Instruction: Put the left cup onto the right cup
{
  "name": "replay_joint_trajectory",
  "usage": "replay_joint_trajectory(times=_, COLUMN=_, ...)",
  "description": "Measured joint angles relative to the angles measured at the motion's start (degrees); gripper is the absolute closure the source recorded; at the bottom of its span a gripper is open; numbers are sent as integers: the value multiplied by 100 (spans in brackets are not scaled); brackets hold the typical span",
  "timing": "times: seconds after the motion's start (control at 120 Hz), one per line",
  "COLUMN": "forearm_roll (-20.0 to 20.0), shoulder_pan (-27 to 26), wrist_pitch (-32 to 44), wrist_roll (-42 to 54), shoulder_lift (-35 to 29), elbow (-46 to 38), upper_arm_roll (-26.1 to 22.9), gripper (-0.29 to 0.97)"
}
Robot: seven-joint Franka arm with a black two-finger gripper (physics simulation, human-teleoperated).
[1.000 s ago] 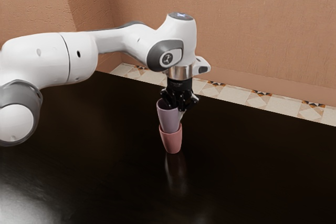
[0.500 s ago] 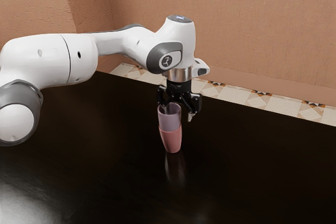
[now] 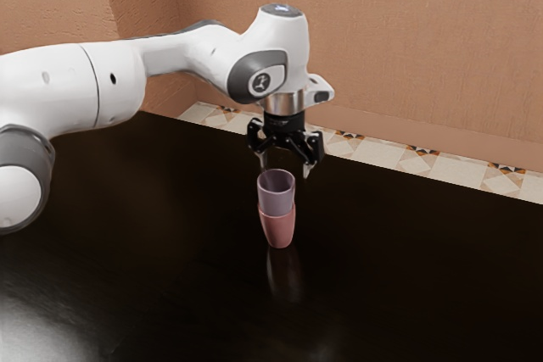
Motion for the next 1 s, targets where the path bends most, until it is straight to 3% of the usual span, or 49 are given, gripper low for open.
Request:
replay_joint_trajectory(times=0.333, forearm_roll=-53, shoulder_pan=25, wrist_pitch=-367, wrist_roll=40, shoulder_lift=-849, elbow=-314, upper_arm_roll=244, gripper=0)
replay_joint_trajectory(times=0.567, forearm_roll=-543, shoulder_pan=172, wrist_pitch=-683, wrist_roll=623, shoulder_lift=-1576, elbow=-1087, upper_arm_roll=1261, gripper=0)
replay_joint_trajectory(times=0.75, forearm_roll=-934, shoulder_pan=260, wrist_pitch=-938, wrist_roll=1392, shoulder_lift=-1698, elbow=-1203, upper_arm_roll=1917, gripper=0)
replay_joint_trajectory(times=1.0, forearm_roll=-1083, shoulder_pan=238, wrist_pitch=-1211, wrist_roll=2260, shoulder_lift=-1741, elbow=-1163, upper_arm_roll=1993, gripper=0)
